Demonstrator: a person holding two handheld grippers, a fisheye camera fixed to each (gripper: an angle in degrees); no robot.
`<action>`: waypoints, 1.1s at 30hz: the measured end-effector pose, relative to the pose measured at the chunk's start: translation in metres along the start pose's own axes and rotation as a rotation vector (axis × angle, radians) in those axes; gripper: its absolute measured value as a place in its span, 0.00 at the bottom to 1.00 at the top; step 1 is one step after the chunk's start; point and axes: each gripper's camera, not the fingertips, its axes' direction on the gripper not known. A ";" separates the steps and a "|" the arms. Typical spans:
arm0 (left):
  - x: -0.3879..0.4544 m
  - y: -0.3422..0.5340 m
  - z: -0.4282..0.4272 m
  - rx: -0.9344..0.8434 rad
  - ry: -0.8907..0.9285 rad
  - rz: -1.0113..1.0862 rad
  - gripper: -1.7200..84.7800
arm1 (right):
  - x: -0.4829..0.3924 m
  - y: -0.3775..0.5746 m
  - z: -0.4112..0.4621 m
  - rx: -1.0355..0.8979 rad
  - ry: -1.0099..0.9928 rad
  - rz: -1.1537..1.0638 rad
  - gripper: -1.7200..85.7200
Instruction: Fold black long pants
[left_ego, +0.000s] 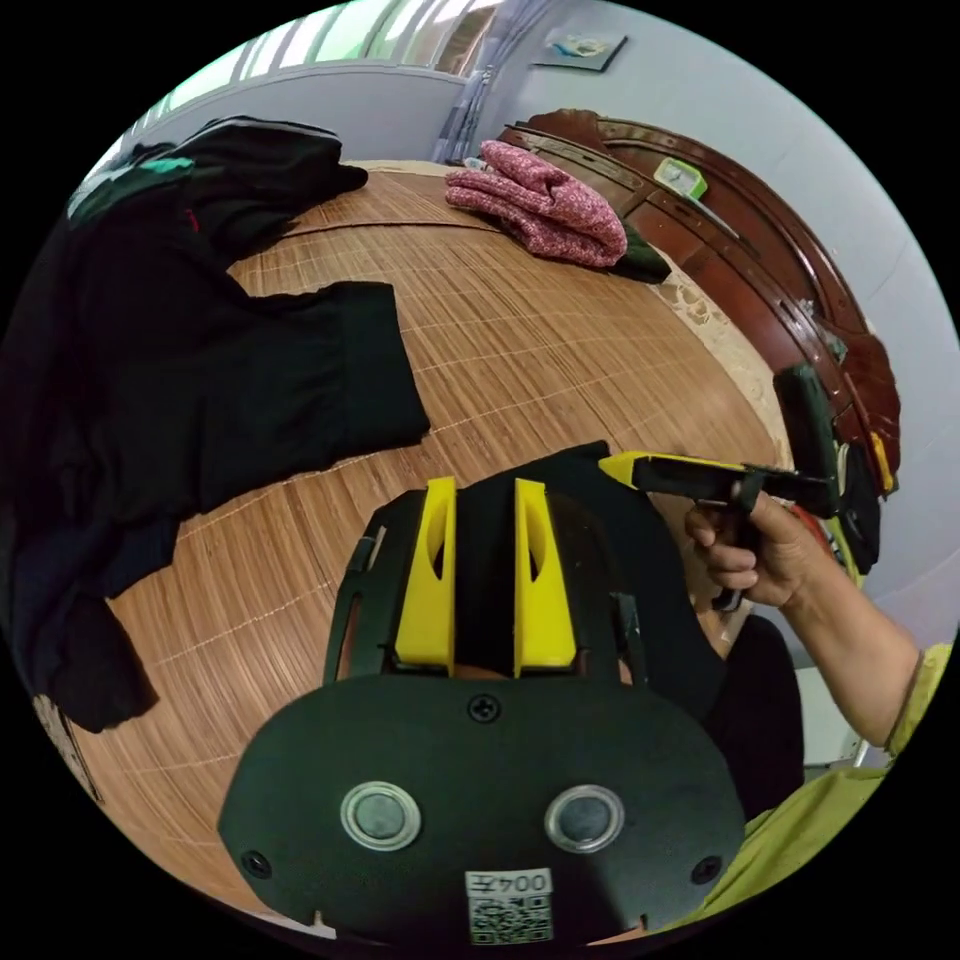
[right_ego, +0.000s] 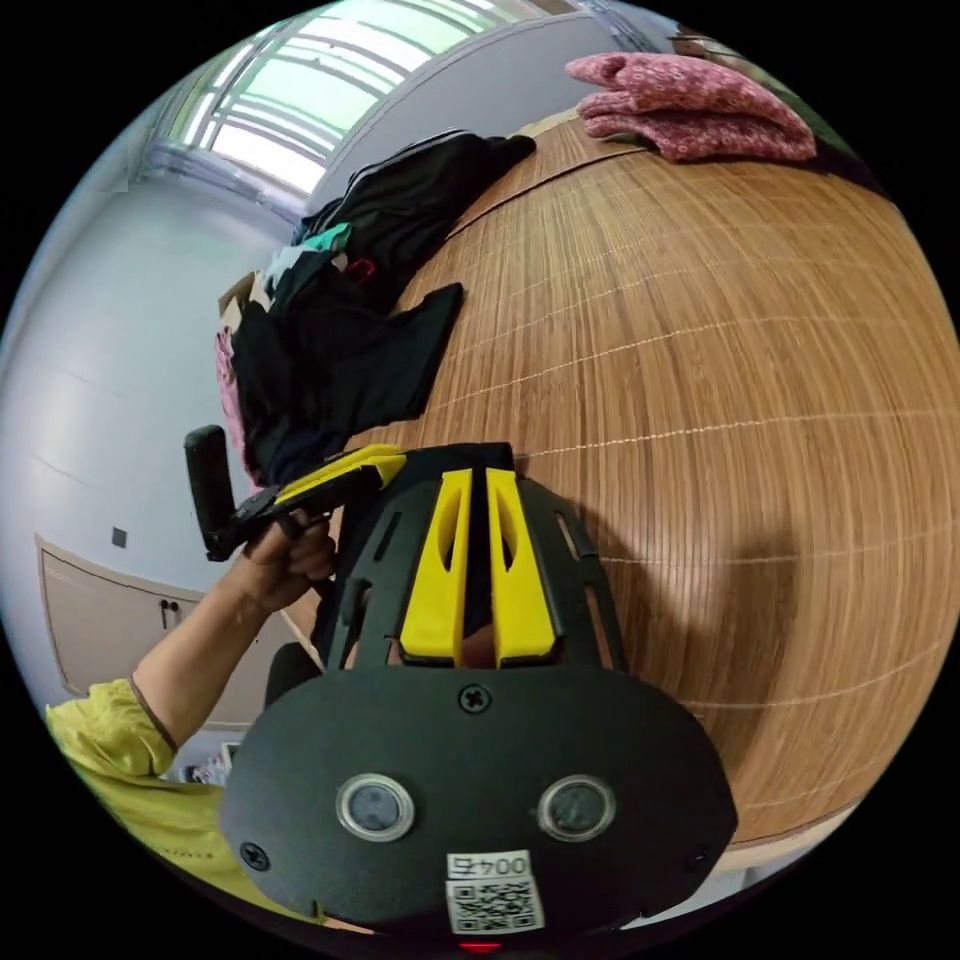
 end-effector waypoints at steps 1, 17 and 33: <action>-0.005 0.000 -0.017 0.034 0.019 -0.042 0.08 | 0.001 0.006 -0.018 0.036 -0.018 0.012 0.08; 0.178 0.164 -0.151 0.111 -0.126 0.382 0.15 | 0.016 0.199 -0.159 0.135 -0.219 0.205 0.07; 0.311 0.158 -0.080 -0.100 -0.429 0.793 0.13 | -0.057 0.200 -0.204 0.148 -0.266 0.138 0.13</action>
